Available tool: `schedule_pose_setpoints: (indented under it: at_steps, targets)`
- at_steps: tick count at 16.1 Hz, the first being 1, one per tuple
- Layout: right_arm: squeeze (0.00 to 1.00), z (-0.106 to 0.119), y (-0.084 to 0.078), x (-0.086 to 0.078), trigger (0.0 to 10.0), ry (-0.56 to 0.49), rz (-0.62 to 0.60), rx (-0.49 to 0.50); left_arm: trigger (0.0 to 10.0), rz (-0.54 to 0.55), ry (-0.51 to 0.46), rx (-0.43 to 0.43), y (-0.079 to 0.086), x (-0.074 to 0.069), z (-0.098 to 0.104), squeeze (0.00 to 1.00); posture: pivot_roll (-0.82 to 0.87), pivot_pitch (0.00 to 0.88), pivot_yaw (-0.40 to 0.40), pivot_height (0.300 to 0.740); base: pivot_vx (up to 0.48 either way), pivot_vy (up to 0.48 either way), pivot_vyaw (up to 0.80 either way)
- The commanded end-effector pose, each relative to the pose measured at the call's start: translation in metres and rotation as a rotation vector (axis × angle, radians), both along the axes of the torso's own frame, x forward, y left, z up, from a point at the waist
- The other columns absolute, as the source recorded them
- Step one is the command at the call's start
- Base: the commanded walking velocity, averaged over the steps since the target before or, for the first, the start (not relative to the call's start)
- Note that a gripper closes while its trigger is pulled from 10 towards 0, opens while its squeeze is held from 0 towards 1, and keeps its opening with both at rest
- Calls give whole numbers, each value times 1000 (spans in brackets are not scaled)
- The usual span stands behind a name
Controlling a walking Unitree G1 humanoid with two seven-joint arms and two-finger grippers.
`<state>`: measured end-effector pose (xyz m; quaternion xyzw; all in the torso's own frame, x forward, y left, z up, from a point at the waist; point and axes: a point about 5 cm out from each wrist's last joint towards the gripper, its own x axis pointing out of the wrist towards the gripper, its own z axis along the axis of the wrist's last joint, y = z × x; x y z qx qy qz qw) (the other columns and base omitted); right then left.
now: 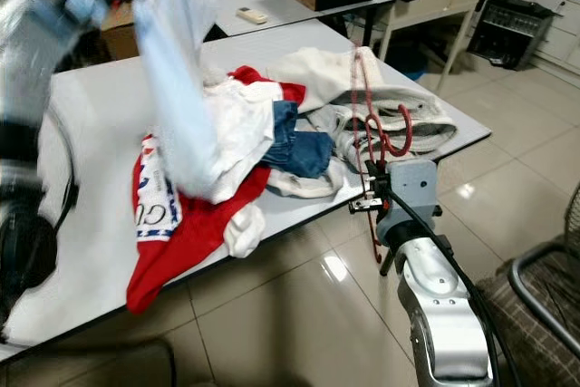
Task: Hang hanger
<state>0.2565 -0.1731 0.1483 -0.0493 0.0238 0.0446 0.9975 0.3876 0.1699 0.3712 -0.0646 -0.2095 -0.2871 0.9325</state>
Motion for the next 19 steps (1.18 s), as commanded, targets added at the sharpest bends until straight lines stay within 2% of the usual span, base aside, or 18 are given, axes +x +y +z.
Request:
schedule_pose_setpoints:
  at_steps: [1,2,3,4,5,6,7,8,9,11,12,13,14,15,16,17,18,19]
  targets:
    - [0,2,-1,0,10000,-12,3,2,0,21,-12,23,-4,3,4,0,-94,0,66,740,0,0,0]
    - [0,3,1,0,10000,-15,2,2,0,49,-12,19,-7,7,8,0,-103,0,78,740,0,0,0]
    - [0,2,1,1,10000,-16,1,3,0,84,4,5,-4,10,5,0,-103,0,83,740,0,0,0]
    - [0,1,2,0,10000,-19,-5,8,0,166,30,-18,8,13,-1,0,-99,0,77,740,0,0,0]
    - [0,0,2,4,10000,-19,-11,9,0,293,52,-51,37,13,-12,0,-97,0,89,740,0,0,0]
    - [0,1,2,5,10000,-21,-8,6,0,320,61,-57,44,12,-14,0,-97,0,89,740,0,0,0]
    - [0,7,3,6,10000,-33,-2,9,0,407,81,-54,62,10,-22,0,-101,0,87,740,0,0,0]
    - [0,5,0,1,10000,-27,-7,6,0,522,65,-100,98,-1,-39,0,-111,5,85,740,0,0,0]
    - [0,2,-2,-2,10000,-17,-9,-1,0,519,37,-124,106,-7,-44,0,-111,5,84,740,0,0,0]
    - [0,-1,-7,-10,10000,-2,-18,-5,0,523,-40,-268,135,-35,-64,0,-117,5,76,740,0,0,0]
    - [0,-1,-8,-10,10000,-2,-20,-3,0,536,-45,-289,141,-40,-69,0,-117,5,76,740,0,0,0]
    - [0,0,-8,-8,10000,-4,-19,-4,0,594,2,-287,154,-53,-89,0,-117,4,64,740,0,0,0]
    - [0,1,-7,-6,10000,-4,-12,-7,0,628,42,-267,160,-60,-105,0,-113,4,57,740,0,0,0]
    - [0,1,-6,-4,10000,-4,5,-7,0,689,137,-204,167,-69,-132,0,-104,1,39,740,0,0,0]
    - [0,2,-4,-2,10000,-3,21,-8,0,711,225,-134,165,-74,-153,0,-104,1,39,740,0,0,0]
    - [0,2,-4,-1,10000,-2,29,-10,6078,745,288,-66,163,-74,-164,0,-97,0,23,740,0,0,0]
    - [0,2,-2,1,10000,-1,47,-14,10000,721,435,140,150,-73,-193,0,-91,0,11,740,0,0,0]
    - [0,3,-1,2,10000,-2,54,-13,10000,718,557,213,147,-75,-211,1000,-87,0,8,740,0,0,0]
